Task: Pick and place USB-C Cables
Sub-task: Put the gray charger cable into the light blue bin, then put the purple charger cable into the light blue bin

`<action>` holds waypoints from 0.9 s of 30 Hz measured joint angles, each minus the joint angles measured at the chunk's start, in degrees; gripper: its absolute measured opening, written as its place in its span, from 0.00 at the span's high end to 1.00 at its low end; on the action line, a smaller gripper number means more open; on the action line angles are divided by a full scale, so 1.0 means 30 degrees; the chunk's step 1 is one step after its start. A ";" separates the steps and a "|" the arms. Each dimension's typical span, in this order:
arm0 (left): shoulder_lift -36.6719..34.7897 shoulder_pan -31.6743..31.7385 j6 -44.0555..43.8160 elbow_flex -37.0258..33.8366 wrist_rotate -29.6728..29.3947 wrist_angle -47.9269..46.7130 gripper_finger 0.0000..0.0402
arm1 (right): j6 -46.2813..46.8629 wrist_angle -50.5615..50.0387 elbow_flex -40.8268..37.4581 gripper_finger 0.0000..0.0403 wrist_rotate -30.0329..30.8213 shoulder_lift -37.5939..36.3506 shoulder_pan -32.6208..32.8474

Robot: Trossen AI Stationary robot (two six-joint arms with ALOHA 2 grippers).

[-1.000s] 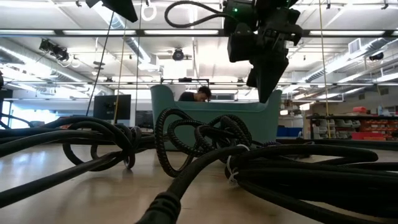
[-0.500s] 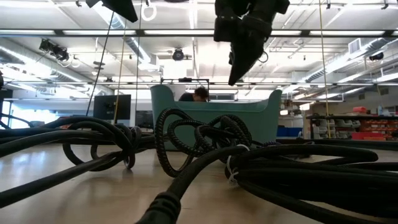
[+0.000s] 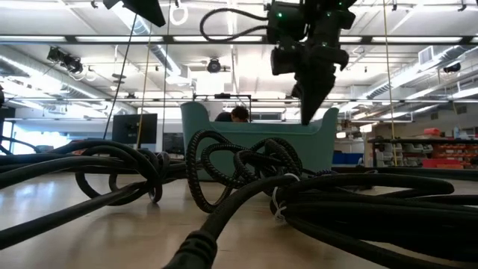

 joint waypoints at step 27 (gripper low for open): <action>0.0000 -0.0002 0.0029 0.0000 0.0001 0.0000 0.87 | 0.1671 -0.0919 0.0722 1.00 0.1412 0.0000 0.1657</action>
